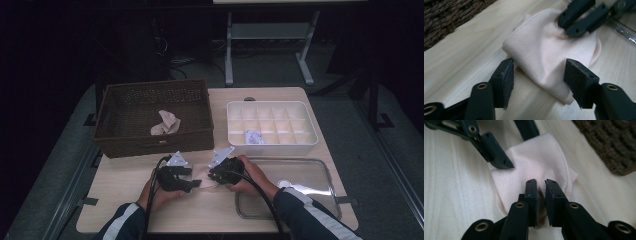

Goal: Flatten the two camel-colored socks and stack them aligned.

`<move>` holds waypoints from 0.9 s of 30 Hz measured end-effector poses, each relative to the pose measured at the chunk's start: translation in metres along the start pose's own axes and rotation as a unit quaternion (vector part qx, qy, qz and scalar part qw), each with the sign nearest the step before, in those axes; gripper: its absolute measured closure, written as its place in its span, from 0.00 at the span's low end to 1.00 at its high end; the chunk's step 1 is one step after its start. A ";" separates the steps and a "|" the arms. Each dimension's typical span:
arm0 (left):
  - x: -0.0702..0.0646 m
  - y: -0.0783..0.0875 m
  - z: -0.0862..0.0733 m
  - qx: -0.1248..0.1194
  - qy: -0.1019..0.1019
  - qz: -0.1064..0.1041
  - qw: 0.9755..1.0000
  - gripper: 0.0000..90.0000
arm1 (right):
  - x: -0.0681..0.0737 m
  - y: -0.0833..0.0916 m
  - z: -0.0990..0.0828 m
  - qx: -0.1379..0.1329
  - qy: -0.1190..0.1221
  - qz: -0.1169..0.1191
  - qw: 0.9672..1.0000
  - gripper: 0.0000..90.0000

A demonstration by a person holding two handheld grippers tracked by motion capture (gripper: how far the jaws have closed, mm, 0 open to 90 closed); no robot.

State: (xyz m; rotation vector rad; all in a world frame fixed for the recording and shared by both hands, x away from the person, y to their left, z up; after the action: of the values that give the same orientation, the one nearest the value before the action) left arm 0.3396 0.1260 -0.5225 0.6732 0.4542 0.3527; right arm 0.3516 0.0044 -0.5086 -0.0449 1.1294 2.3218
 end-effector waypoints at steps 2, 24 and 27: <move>0.000 0.001 -0.001 0.002 -0.004 -0.001 1.000 0.49 | -0.001 0.003 0.002 -0.006 -0.009 0.001 1.000 0.92; -0.016 0.017 0.018 -0.073 -0.016 -0.056 0.996 0.91 | 0.006 -0.008 0.002 0.013 0.011 0.003 1.000 0.93; -0.016 0.017 0.018 -0.075 -0.014 -0.057 0.995 0.92 | 0.006 -0.009 0.002 0.010 0.007 0.004 1.000 0.93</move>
State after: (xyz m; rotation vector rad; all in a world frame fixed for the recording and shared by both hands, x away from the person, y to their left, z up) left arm 0.3324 0.1222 -0.4938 0.5040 0.4326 0.2650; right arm 0.3514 0.0129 -0.5148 -0.0500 1.1627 2.3200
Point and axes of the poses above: each handheld gripper's, and its own axes: y roughly backward along the jaws, z roughly out of its top, x roughly to its left, the point moved 8 cm from there along -y, roughly forward along the jaws, and after that the axes turned 13 degrees about -z, right-handed, at the moved point
